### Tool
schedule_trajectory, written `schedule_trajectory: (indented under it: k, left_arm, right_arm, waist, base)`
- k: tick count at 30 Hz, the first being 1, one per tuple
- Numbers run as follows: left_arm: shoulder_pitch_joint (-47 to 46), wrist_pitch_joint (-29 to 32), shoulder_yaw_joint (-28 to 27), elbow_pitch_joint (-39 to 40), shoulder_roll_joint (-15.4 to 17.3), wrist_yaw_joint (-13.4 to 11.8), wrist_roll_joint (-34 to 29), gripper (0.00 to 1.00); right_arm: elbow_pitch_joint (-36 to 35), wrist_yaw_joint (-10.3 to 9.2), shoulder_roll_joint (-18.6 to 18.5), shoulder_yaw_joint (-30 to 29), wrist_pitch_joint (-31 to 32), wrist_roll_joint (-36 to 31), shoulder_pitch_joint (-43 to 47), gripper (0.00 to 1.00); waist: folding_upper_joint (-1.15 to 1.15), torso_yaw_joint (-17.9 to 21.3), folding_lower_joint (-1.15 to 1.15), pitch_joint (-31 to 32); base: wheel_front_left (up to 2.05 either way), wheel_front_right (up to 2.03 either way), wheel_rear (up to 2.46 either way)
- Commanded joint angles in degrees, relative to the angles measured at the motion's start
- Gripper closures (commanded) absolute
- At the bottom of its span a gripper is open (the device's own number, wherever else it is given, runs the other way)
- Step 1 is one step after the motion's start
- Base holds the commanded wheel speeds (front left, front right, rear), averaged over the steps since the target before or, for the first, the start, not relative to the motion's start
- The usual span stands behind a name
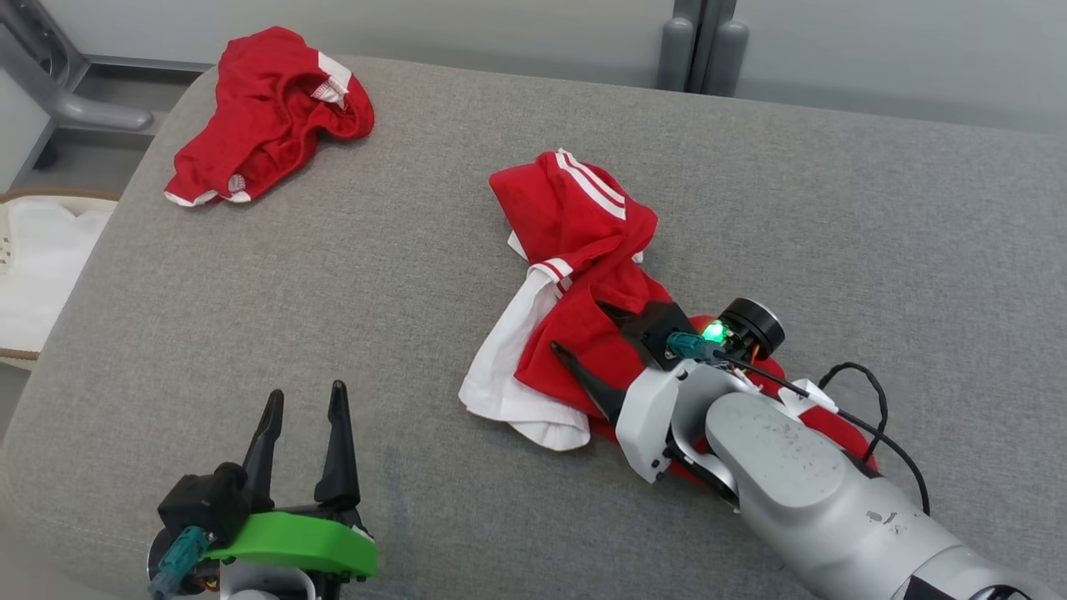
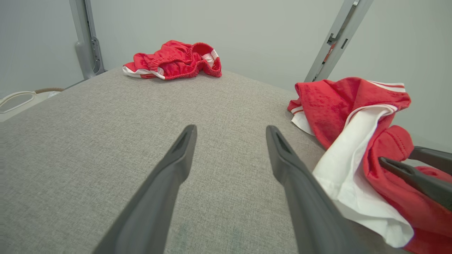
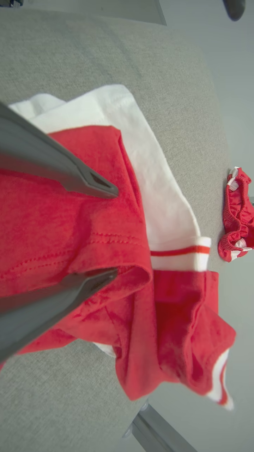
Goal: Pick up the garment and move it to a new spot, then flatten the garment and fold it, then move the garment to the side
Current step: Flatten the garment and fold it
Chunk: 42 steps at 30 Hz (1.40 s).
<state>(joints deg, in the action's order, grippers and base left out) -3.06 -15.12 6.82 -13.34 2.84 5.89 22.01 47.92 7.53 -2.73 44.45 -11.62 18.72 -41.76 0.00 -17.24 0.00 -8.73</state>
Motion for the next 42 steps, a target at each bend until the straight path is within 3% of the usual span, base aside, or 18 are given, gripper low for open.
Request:
schedule_trajectory:
  k: [1, 3, 11, 24, 41, 42]
  left_arm:
    - [-0.87, -0.05, -0.15, 0.2, 0.09, -0.39, 0.62, 0.0]
    - [-1.06, -0.05, -0.19, 0.31, 0.09, -0.5, 0.79, 0.0]
    - [-0.43, -0.05, -0.74, 0.73, 0.1, -0.78, 0.44, 0.0]
    - [-0.59, -0.05, -1.01, 0.9, 0.1, -0.44, -0.24, 0.0]
    - [-3.3, -0.05, 0.91, 0.13, 0.1, 0.33, -0.4, 0.0]
    - [-3.4, -0.05, 0.96, 0.14, 0.1, 0.38, -0.37, 0.0]
  right_arm:
    - [0.21, -0.08, -0.28, 0.29, -0.47, 0.66, -0.98, 0.76]
    - [0.28, -0.08, -0.3, 0.29, -1.0, 1.22, -1.7, 1.0]
    - [3.56, -0.08, -1.0, -7.04, -3.13, -1.38, -6.18, 1.0]
    - [4.27, -0.08, -13.58, -27.1, -3.62, -12.23, -13.16, 1.0]
    - [11.92, -0.08, -24.67, -35.88, -2.25, -19.1, -20.78, 1.0]
    - [12.72, -0.08, -24.6, -36.47, -2.31, -19.44, -21.0, 0.74]
  waist:
    - [0.0, -0.3, 0.0, -0.5]
    - [0.0, 0.09, 0.0, -0.5]
    - [0.0, 3.48, 0.0, 0.11]
    - [0.0, 7.76, 0.0, 0.18]
    - [0.0, 5.35, 0.0, -3.05]
    - [0.0, 5.29, 0.0, -3.18]
  base:
    - [0.0, 0.0, 0.0]
    - [0.0, 0.0, 0.0]
    - [0.0, 0.0, 0.0]
    - [0.0, 0.0, 0.0]
    - [0.0, 0.0, 0.0]
    - [0.0, 0.0, 0.0]
